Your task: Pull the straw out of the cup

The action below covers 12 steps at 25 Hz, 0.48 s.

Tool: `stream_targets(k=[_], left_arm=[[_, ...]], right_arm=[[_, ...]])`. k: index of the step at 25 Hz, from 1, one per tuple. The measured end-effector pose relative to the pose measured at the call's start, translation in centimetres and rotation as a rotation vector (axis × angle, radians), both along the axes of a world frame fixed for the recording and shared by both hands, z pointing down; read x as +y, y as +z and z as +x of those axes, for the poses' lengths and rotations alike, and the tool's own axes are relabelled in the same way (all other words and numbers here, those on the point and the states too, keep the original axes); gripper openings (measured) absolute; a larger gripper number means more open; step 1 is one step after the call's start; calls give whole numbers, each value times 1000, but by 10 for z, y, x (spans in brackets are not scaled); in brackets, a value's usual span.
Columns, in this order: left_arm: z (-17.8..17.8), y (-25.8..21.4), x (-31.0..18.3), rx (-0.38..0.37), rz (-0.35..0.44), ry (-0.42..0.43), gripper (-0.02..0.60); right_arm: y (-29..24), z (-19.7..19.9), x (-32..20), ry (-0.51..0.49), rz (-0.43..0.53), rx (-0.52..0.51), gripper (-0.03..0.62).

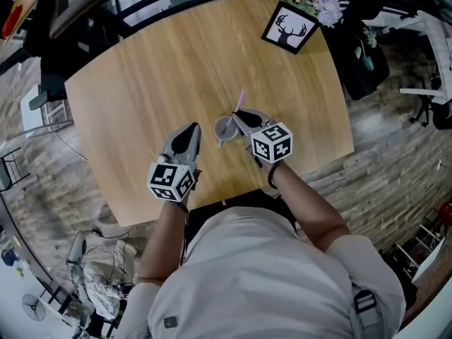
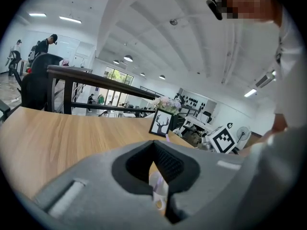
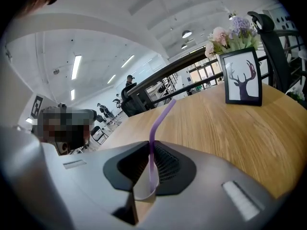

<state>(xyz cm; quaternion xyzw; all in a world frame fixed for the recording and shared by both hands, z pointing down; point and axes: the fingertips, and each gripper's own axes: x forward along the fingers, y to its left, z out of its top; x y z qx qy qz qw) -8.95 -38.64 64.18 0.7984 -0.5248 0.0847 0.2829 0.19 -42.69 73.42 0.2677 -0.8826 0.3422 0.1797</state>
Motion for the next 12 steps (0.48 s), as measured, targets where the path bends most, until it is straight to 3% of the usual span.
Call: stream_targets(k=[12], left_arm=[[-6, -37, 29, -14, 76, 68, 3]], right_arm=[[-58, -9, 28, 23, 111, -10, 43]])
